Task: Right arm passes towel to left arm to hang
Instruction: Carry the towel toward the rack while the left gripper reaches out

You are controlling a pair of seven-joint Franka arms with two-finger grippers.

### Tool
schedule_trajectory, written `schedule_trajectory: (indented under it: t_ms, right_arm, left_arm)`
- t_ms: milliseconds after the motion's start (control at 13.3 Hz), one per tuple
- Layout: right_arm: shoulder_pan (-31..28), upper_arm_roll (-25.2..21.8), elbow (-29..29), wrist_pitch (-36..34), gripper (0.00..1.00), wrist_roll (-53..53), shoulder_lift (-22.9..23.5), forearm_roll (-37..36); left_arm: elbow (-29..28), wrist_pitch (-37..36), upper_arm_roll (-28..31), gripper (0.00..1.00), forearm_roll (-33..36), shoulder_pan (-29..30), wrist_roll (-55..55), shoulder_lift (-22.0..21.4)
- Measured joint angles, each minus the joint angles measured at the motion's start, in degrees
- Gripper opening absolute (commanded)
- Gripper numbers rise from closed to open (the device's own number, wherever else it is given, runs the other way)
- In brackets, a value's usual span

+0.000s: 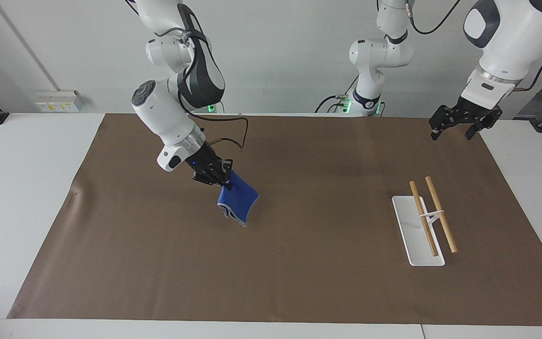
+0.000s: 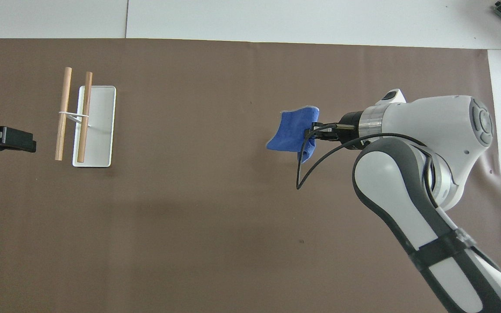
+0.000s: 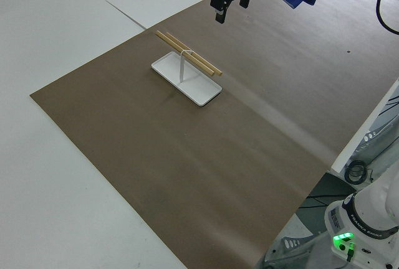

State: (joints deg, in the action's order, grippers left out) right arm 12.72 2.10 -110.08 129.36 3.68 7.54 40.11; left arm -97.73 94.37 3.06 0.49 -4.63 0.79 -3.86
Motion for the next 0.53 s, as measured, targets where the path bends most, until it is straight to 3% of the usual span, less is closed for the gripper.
schedule_trajectory:
  t_ms: [226, 526]
  right_arm:
    - [0.14, 1.5, 1.43, -1.47, 0.0, 3.74, 0.01, 14.06]
    - [0.34, 3.8, 1.76, -2.5, 0.0, 6.93, 0.0, 26.94]
  left_arm:
    - [0.37, -2.13, 0.92, 1.0, 0.0, 0.19, -0.01, -1.39]
    - [0.3, -2.99, 0.93, 1.0, -0.06, 0.41, 0.0, -2.38]
